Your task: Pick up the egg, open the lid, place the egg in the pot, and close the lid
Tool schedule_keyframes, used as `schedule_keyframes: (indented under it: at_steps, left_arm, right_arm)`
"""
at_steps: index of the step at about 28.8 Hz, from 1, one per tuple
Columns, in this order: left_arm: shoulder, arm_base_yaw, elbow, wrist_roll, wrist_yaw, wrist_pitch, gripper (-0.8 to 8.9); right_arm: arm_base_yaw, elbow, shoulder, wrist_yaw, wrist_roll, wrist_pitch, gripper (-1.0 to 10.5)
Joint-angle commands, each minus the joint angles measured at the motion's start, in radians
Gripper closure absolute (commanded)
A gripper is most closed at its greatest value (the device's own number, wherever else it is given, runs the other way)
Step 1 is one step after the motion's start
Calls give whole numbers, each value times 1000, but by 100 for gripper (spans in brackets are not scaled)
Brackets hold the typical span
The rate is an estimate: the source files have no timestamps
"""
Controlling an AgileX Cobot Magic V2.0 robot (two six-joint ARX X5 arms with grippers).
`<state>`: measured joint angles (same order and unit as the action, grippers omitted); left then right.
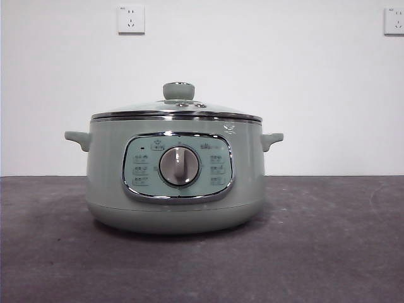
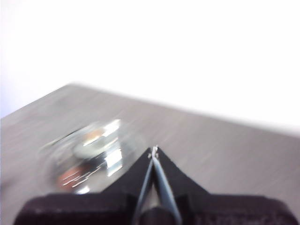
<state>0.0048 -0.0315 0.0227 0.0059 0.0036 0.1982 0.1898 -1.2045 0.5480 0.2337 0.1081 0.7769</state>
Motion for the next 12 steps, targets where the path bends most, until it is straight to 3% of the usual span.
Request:
schedule_keyframes:
  at_steps: [1,6,12]
  left_arm:
    - [-3,-3,-11,-10,0,6,817]
    - [-3,-3,-11,-10,0,6,817]
    - [-3,-3,-11,-10,0,6,817]
  right_arm:
    - [-45,254,-112,4,36,-232,946]
    - [-80,608,-270,2,-43,-525,946]
    - [-92,922,-422,-6,-92,-647,946]
